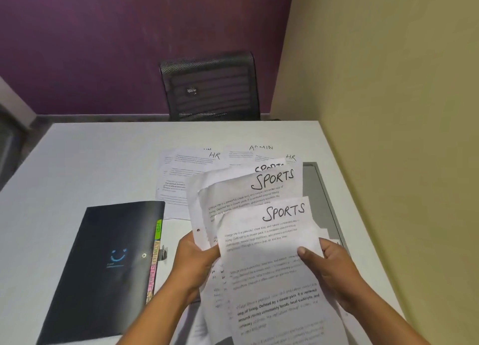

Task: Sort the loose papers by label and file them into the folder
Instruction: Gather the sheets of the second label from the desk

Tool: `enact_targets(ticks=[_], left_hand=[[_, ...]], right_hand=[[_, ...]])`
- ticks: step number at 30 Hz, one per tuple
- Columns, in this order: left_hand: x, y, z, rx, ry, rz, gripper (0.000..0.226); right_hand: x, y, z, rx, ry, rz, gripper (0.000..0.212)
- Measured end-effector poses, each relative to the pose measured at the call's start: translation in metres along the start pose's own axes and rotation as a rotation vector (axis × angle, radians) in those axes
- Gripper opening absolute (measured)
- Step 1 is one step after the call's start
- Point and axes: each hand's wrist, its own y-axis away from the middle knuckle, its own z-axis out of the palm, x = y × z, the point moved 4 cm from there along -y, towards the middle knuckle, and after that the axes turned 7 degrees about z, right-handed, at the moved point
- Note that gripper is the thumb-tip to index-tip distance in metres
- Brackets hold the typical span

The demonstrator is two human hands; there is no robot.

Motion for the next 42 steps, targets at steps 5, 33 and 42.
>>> enact_targets(ticks=[5,33,42], left_hand=[[-0.002,0.003,-0.001,0.000,-0.055,0.002,0.042],[0.019,0.014,0.024,-0.119,-0.094,0.362,0.027],[0.000,0.001,0.018,-0.118,-0.204,0.313,0.026]], right_hand=[[0.004,0.007,0.000,-0.028,-0.089,-0.024,0.026],[-0.018,0.008,-0.008,0.258,0.152,-0.297,0.022],[-0.013,-0.005,-0.004,0.132,0.391,-0.388,0.027]])
